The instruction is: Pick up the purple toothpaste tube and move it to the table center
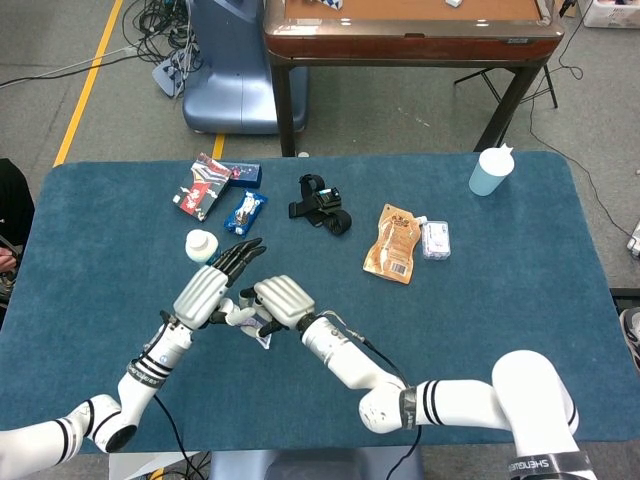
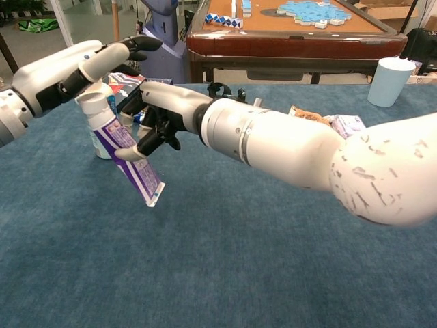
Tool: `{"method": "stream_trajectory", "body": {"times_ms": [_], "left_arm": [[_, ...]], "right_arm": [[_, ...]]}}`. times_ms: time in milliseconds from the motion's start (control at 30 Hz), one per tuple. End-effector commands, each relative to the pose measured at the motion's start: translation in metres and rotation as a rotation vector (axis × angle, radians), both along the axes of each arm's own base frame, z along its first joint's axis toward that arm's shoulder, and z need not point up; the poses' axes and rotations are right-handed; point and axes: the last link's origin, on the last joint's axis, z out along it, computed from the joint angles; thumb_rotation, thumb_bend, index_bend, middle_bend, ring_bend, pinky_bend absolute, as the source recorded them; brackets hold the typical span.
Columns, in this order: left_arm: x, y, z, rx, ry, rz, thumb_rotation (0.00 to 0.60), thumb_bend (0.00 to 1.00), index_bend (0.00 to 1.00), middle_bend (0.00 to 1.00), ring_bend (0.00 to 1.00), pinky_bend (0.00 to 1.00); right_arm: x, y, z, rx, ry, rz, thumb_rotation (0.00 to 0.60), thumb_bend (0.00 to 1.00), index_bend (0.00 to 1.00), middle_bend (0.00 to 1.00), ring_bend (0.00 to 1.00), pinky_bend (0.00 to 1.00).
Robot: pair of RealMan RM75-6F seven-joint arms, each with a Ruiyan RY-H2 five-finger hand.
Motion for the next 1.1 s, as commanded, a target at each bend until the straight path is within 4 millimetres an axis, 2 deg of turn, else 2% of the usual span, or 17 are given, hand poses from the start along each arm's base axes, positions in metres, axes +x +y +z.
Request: {"method": "stream_trajectory", "body": {"times_ms": [33,233,433,600,1100], "left_arm": [[-0.001,-0.001,-0.002,-0.004,0.007,-0.001,0.000,0.00,0.00,0.00,0.00,0.08],[0.000,0.000,-0.002,-0.006,0.016,-0.012,0.000,0.00,0.00,0.00,0.00,0.08],[0.003,0.000,-0.007,-0.024,0.051,-0.027,0.000,0.00,0.00,0.00,0.00,0.07],[0.003,0.001,-0.011,-0.033,0.055,-0.024,0.000,0.00,0.00,0.00,0.00,0.07],[-0.003,0.002,-0.010,-0.044,0.034,0.008,0.000,0.00,0.00,0.00,0.00,0.07]], "right_arm": [[0.000,0.000,-0.002,0.008,0.007,-0.001,0.600,1.00,0.98,0.90,0.85,0.72],[0.000,-0.003,-0.008,0.028,0.060,0.014,0.600,1.00,0.98,0.90,0.85,0.72],[0.009,-0.001,-0.011,0.034,0.080,0.034,0.600,1.00,0.98,0.90,0.85,0.72],[0.015,0.001,-0.010,0.027,0.067,0.037,0.600,1.00,0.98,0.90,0.85,0.72],[0.016,0.002,-0.011,0.044,-0.014,-0.011,0.600,1.00,0.98,0.90,0.87,0.72]]}}
